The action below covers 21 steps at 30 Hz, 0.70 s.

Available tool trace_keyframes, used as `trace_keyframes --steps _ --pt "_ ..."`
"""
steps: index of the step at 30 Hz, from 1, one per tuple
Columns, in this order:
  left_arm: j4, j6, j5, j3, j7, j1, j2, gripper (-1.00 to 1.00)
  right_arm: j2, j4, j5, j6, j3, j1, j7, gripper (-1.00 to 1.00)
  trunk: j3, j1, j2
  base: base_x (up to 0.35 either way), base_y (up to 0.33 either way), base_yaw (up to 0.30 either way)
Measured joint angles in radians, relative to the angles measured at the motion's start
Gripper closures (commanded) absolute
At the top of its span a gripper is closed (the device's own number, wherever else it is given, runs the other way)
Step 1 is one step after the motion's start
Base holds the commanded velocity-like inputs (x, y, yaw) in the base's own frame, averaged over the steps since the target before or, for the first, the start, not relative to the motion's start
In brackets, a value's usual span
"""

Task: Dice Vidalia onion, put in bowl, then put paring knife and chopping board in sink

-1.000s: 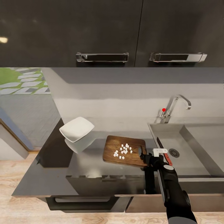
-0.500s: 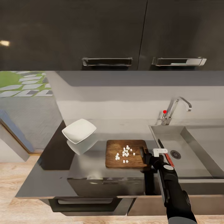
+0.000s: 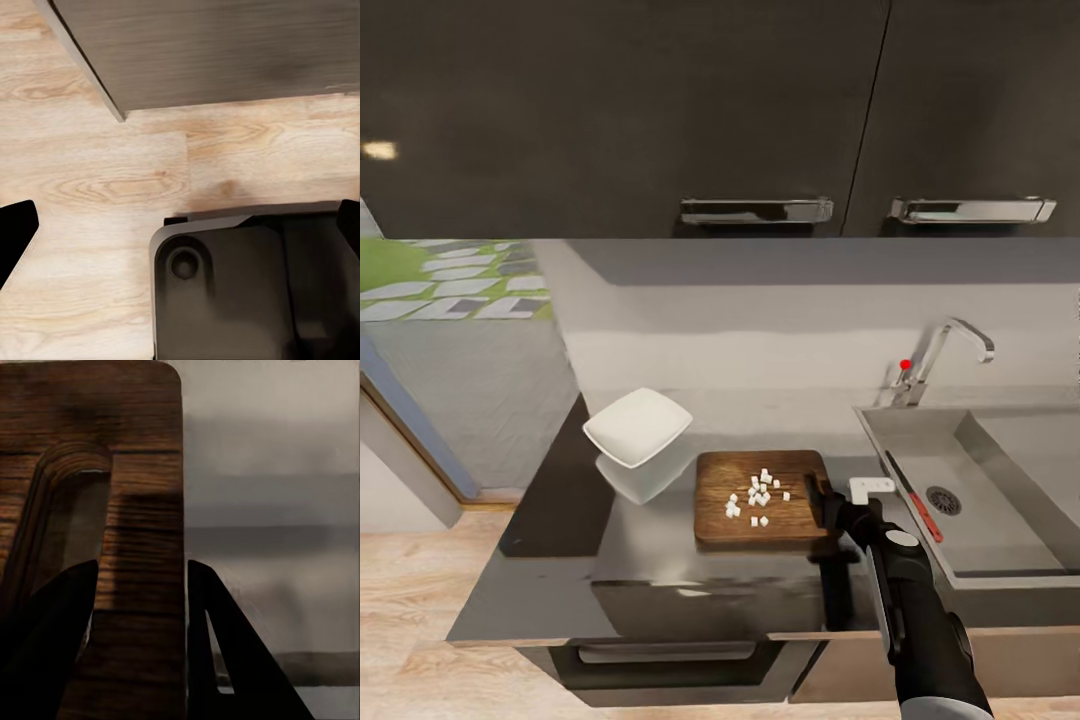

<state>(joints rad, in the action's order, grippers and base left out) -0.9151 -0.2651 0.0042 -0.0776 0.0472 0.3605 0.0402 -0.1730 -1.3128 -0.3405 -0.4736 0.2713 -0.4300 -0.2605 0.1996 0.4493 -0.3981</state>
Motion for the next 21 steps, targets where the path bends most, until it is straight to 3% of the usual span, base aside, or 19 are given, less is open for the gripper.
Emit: trace_keyframes --steps 7,11,21 --pt "0.0 0.0 0.0 0.0 0.0 0.0 0.001 -1.0 0.0 0.0 -0.001 -0.01 0.0 0.0 -0.006 1.0 -0.011 0.0 0.0 0.0 0.028 -0.095" --pt "0.0 0.0 0.0 0.0 0.0 0.0 0.0 -1.0 0.0 -0.007 -0.001 -0.069 0.001 0.0 -0.006 1.0 -0.018 0.0 0.0 0.0 0.001 -0.099" --pt "0.0 0.0 0.0 0.0 0.0 0.0 0.0 -1.0 0.0 -0.011 -0.001 -0.08 0.001 0.0 -0.006 1.0 -0.034 0.0 0.0 0.0 0.0 -0.057"
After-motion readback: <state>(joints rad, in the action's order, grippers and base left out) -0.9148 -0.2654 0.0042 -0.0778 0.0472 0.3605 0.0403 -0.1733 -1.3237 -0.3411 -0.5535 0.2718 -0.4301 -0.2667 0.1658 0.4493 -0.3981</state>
